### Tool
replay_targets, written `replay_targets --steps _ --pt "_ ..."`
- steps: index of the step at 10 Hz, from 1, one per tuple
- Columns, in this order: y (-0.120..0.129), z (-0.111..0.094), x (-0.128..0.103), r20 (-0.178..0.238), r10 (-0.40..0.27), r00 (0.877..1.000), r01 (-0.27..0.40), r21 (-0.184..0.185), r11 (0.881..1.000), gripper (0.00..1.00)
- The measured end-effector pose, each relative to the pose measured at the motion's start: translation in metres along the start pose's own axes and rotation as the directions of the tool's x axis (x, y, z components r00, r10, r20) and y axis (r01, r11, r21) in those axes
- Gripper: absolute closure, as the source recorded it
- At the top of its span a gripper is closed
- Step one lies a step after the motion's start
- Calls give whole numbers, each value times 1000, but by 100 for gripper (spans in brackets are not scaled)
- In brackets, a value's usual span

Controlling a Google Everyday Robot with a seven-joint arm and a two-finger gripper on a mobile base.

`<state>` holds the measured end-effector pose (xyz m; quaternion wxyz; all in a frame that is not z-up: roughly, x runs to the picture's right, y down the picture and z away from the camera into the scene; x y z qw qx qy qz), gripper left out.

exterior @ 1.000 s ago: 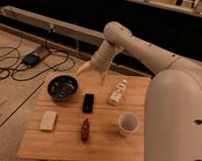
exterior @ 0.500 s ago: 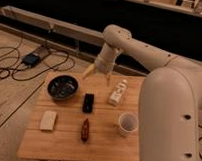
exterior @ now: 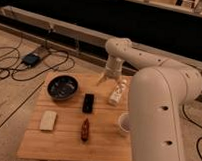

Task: Place the bottle in the ceramic bowl

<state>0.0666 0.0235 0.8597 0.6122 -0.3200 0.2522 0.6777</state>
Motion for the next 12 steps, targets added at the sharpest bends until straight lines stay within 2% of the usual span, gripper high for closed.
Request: replay_targets --steps 3,7,12 --pt "-17 14 -11 48 49 998 -50 11 999 20" --pt "-40 32 -17 81 107 991 -108 2 994 20" --pt "-60 65 -25 93 158 983 -159 4 987 20"
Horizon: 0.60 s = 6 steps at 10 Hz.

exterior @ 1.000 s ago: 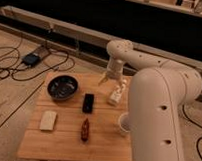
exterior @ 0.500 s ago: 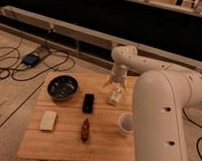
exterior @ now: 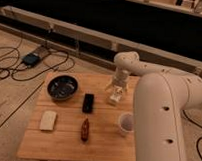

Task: Place the bottle in the ceramic bowl

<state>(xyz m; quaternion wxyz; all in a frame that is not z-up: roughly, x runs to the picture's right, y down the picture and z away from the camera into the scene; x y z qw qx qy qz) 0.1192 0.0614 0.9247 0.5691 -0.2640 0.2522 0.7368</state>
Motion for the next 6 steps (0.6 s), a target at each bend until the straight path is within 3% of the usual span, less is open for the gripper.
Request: replay_targets --steps 1,3,6 --pt "-4 6 -2 -2 5 1000 -5 6 1000 20" --pt "-8 12 -7 -1 10 1000 -9 13 1000 31" --pt "-14 14 -11 -6 15 1000 -15 26 1000 63"
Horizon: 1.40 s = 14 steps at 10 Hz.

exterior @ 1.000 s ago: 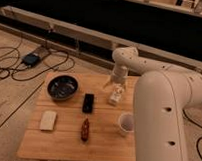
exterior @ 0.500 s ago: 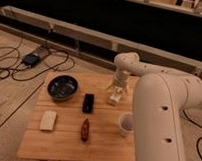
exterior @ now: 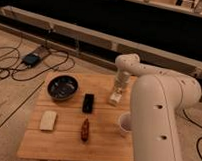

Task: Place the bottle in the ceramic bowl

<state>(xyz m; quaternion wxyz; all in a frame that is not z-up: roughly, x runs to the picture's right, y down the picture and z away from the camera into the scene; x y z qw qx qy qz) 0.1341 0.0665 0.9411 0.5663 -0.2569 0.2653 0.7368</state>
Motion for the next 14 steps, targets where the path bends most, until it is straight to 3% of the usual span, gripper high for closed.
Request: replay_targets --steps 3,4,7,8,10,12,14 --pt "3 -12 -1 5 -7 1000 7 -4 1000 94" --pt "7 -21 -1 12 -18 1000 19 -11 1000 98" --pt "42 -54 3 33 -111 993 112 -49 992 100" --pt "61 -65 6 46 -159 986 162 -63 985 100" --pt "95 -85 13 72 -256 964 262 -87 961 100" --pt "134 -102 23 101 -363 926 374 -117 920 100" --pt "175 -135 38 124 -449 885 463 -140 875 100"
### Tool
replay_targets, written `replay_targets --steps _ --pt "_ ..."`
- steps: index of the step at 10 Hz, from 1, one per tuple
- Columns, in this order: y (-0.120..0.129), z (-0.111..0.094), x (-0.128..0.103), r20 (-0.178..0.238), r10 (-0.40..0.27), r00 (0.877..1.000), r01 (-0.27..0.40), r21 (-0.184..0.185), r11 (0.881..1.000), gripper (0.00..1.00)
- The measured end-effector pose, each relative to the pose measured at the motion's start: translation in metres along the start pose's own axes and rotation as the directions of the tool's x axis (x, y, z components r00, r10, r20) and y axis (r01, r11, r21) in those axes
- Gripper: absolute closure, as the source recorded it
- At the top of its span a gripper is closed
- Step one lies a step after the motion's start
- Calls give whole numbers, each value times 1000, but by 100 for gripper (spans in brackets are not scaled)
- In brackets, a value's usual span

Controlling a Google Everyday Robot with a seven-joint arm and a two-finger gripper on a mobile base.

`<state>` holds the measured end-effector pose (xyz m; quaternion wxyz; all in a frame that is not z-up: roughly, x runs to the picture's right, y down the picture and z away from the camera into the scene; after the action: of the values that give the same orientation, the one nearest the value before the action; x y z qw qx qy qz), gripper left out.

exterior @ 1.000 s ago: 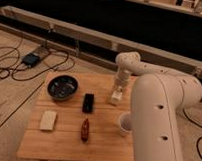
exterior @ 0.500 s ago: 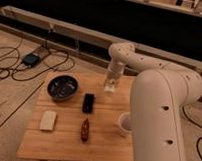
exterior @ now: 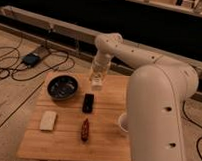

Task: Place the bottle in the ceramic bowl

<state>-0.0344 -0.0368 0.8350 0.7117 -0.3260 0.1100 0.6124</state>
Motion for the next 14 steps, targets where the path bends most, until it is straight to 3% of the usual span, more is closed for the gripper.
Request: replay_targets --steps 1,4,6,10,11,13,14 --pt "33 -15 -5 5 -64 998 64 -19 998 100" --pt "94 -48 -15 24 -177 984 178 -48 983 100" --pt "135 -72 -19 43 -254 966 257 -67 964 100" --pt "215 -120 -17 82 -403 912 410 -101 907 100" --pt "229 -129 -15 90 -427 900 435 -109 894 100" --pt "227 -128 -15 88 -426 901 433 -107 895 94" --pt "224 -127 -15 87 -422 902 430 -106 897 84"
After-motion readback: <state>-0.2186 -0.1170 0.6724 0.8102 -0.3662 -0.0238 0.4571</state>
